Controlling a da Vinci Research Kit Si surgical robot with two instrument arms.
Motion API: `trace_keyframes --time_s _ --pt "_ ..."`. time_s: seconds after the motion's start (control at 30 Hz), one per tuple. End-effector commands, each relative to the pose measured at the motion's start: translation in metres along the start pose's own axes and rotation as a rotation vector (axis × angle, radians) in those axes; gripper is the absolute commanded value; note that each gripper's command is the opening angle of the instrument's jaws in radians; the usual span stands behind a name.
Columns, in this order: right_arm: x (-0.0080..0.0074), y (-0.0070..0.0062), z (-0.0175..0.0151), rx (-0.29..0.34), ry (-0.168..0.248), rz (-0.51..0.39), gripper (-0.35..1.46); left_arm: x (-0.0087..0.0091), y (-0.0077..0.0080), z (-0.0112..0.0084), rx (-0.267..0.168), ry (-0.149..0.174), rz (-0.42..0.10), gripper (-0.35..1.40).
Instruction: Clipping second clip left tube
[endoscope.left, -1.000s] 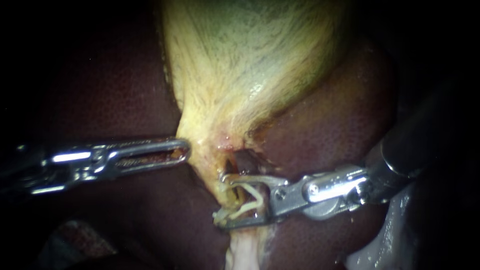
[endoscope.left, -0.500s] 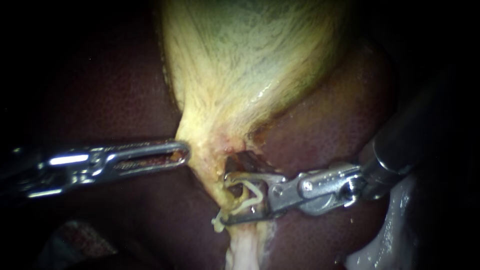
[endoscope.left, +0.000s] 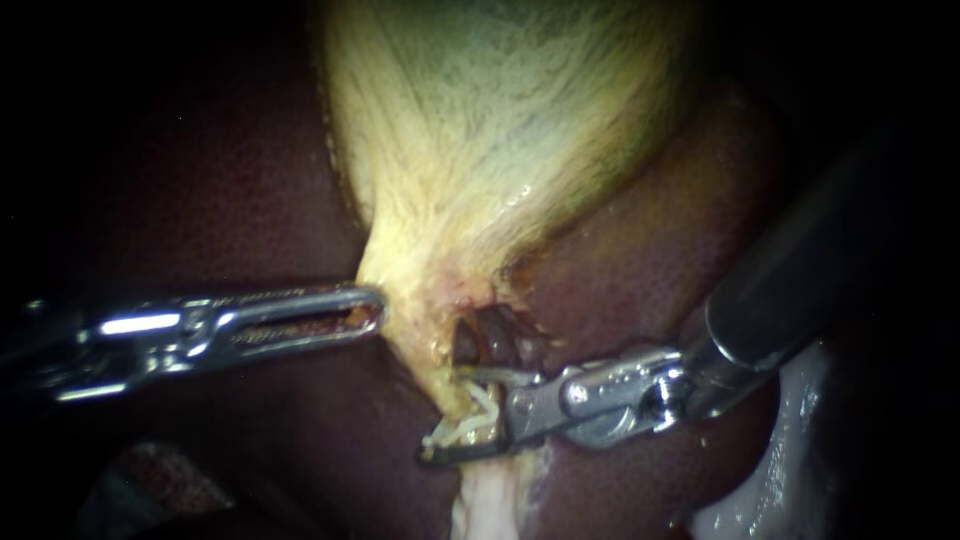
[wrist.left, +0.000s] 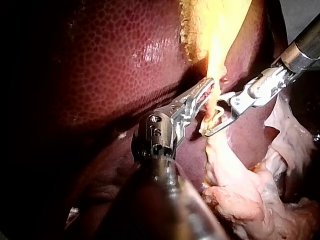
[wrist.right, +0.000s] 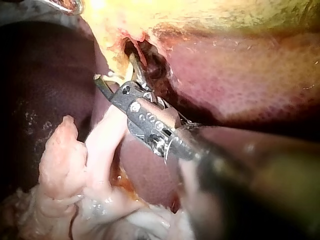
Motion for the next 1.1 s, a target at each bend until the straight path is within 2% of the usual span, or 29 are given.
trace_keyframes --time_s 0.03,0.3,0.43,0.57,0.6,0.83,1.1 --pt "0.0000 0.0000 0.0001 0.000 -0.001 0.000 0.51 0.0000 0.0000 0.0000 0.000 0.001 0.000 -0.35" --pt "-0.0001 -0.0001 0.0000 0.005 -0.018 -0.001 0.30 0.0000 0.0000 0.0000 -0.001 0.001 0.000 -0.35" --pt "-0.0003 -0.0001 -0.0003 0.012 -0.047 -0.002 0.07 0.0000 0.0000 0.0000 -0.001 0.001 0.000 -0.35" --pt "-0.0004 -0.0002 -0.0006 0.021 -0.052 -0.003 -0.32 0.0000 0.0000 0.0000 -0.001 0.001 0.000 -0.35" --pt "-0.0003 -0.0002 -0.0007 0.027 -0.051 -0.003 -0.35 0.0000 0.0000 0.0000 -0.001 0.001 0.000 -0.35" --pt "-0.0002 -0.0002 -0.0008 0.085 -0.064 -0.011 -0.35 0.0001 0.0000 0.0000 0.000 0.001 0.000 -0.35" --pt "-0.0003 -0.0002 -0.0007 0.091 -0.068 -0.014 -0.35 0.0001 0.0001 0.0001 0.000 0.001 -0.006 -0.35"
